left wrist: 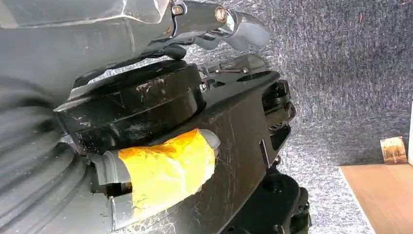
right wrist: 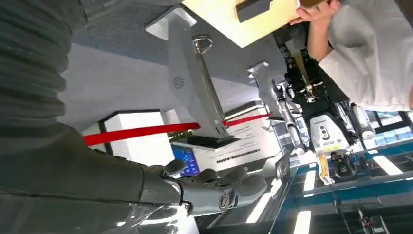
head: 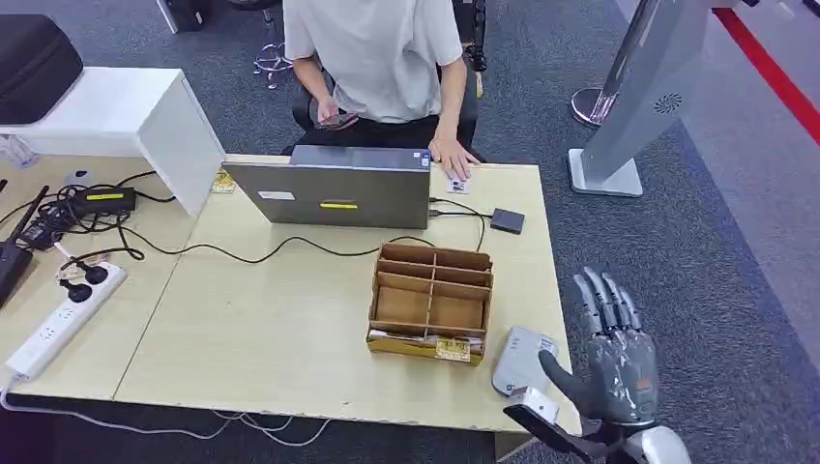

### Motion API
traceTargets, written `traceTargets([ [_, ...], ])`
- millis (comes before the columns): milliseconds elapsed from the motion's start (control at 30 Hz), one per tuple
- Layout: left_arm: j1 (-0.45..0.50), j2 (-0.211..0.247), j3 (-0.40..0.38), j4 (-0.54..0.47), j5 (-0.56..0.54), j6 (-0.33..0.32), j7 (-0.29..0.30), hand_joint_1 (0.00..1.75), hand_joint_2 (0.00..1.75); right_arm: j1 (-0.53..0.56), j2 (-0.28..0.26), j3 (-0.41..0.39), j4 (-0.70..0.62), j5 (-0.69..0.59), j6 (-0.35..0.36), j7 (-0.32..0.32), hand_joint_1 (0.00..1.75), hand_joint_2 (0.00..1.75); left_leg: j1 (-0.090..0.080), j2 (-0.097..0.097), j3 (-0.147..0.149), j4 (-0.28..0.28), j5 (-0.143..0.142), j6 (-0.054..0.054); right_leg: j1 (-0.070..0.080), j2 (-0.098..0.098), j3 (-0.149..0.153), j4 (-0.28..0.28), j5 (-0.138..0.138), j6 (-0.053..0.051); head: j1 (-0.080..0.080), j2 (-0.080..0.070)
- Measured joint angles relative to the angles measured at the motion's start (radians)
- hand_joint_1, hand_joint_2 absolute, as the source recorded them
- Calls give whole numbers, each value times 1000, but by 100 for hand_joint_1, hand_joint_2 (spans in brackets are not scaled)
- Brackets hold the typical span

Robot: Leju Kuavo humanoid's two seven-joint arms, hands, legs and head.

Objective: Pass the card to the sensor for recognition and then transmit it.

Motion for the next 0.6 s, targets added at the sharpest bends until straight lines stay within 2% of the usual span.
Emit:
traceTargets([
  [200, 0, 0, 0, 1, -8, 12, 2, 0, 175, -1, 28, 134, 92, 266, -154, 179, 0, 175, 1, 0, 0, 0, 0, 0, 1, 0, 0, 0, 0, 0, 0, 0],
  [367, 0, 0, 0, 2, -13, 16, 2, 0, 175, -5, 40, 204, 144, 327, -167, 238, 0, 175, 1, 0, 0, 0, 0, 0, 1, 0, 0, 0, 0, 0, 0, 0],
  [600, 0, 0, 0, 2, -15, 22, 2, 0, 175, -11, 57, 262, 191, 330, -169, 252, 0, 175, 1, 1, 0, 0, 0, 0, 1, 0, 0, 0, 0, 0, 0, 0],
])
